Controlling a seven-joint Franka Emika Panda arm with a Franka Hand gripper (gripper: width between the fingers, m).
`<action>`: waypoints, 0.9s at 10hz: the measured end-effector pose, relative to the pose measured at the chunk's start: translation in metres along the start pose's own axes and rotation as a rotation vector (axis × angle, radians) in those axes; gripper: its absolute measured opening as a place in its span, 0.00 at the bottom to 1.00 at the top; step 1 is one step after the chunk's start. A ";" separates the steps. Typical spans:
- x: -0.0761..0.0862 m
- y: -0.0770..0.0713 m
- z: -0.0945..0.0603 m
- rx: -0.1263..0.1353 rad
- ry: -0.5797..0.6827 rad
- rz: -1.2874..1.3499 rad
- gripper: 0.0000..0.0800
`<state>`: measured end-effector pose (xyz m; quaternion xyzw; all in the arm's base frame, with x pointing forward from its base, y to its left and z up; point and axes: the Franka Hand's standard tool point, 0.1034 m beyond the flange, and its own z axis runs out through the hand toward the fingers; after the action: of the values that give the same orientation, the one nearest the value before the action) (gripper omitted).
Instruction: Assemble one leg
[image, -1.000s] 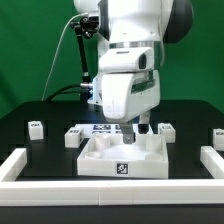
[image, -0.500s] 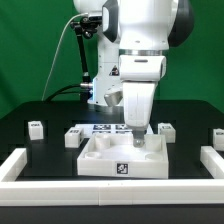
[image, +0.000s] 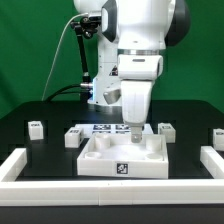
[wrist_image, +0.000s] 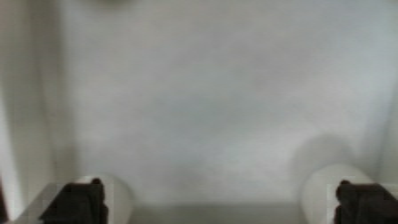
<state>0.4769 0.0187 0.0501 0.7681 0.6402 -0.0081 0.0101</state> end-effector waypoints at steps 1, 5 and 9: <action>-0.003 -0.008 0.001 0.007 -0.002 0.002 0.81; -0.008 -0.019 0.008 0.020 0.000 0.011 0.81; -0.018 -0.056 0.034 0.020 0.031 0.003 0.81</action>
Offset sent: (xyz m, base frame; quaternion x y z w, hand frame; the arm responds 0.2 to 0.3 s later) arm 0.0000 0.0000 0.0000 0.0000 0.0000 0.0000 1.0000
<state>0.4185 0.0107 0.0161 0.7691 0.6391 -0.0027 -0.0075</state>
